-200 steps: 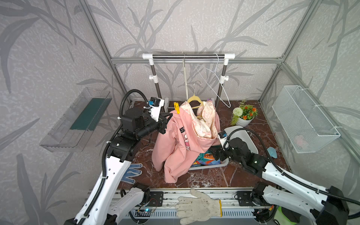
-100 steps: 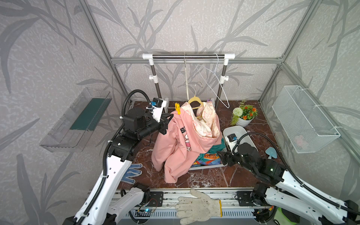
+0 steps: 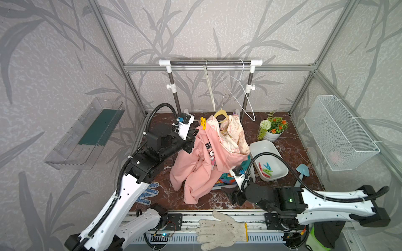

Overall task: Remove the clothespins securing jackets to the hanger
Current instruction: Adjust the jacket in the basket.

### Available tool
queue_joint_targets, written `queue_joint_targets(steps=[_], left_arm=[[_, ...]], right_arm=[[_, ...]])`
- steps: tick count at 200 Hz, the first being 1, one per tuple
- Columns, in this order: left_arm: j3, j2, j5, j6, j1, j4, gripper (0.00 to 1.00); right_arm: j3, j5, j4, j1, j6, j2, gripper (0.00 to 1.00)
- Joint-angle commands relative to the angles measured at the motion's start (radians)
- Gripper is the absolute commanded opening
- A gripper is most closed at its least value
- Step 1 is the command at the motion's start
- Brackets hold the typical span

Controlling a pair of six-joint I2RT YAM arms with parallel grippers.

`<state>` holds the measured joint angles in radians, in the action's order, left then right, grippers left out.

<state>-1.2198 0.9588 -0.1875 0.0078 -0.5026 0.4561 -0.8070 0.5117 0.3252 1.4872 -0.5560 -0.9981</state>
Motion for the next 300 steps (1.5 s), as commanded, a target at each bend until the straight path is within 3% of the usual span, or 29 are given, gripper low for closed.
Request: queue_joint_targets(steps=[1,22,54,132,147,166,174,199,215,269,300], left_arm=[[0.006,-0.007,0.091,0.009,-0.008,-0.035,0.0],[0.011,-0.005,0.101,-0.005,-0.027,-0.049,0.0],[0.018,-0.01,0.116,-0.014,-0.065,-0.056,0.0],[-0.006,-0.002,0.172,-0.022,-0.154,-0.059,0.0],[-0.006,-0.003,0.168,-0.03,-0.165,-0.07,0.0],[-0.007,-0.007,0.16,-0.04,-0.172,-0.082,0.0],[-0.009,-0.01,0.155,-0.044,-0.174,-0.084,0.0],[-0.012,-0.03,0.137,-0.045,-0.175,-0.082,0.0],[-0.014,-0.048,0.12,-0.049,-0.175,-0.082,0.0],[0.072,-0.117,0.056,-0.118,-0.18,-0.127,0.0],[0.174,-0.18,0.05,-0.151,-0.185,-0.167,0.0]], right_arm=[[-0.061,-0.048,-0.147,0.02,-0.067,-0.091,0.84],[-0.098,-0.104,-0.197,0.02,-0.075,-0.209,0.89],[-0.17,-0.054,-0.18,0.017,-0.128,-0.335,1.0],[-0.218,-0.24,-0.221,-0.155,-0.216,-0.525,1.0],[-0.243,-0.26,-0.19,-0.181,-0.216,-0.568,0.87],[-0.234,-0.272,-0.186,-0.219,-0.264,-0.606,0.44],[-0.226,-0.28,-0.196,-0.232,-0.273,-0.612,0.31],[-0.217,-0.234,-0.183,-0.251,-0.263,-0.581,0.07],[-0.229,-0.17,-0.14,-0.258,-0.233,-0.55,0.0],[-0.228,-0.014,-0.064,-0.32,-0.201,-0.616,0.02],[-0.228,-0.053,-0.131,-0.324,-0.199,-0.703,0.07]])
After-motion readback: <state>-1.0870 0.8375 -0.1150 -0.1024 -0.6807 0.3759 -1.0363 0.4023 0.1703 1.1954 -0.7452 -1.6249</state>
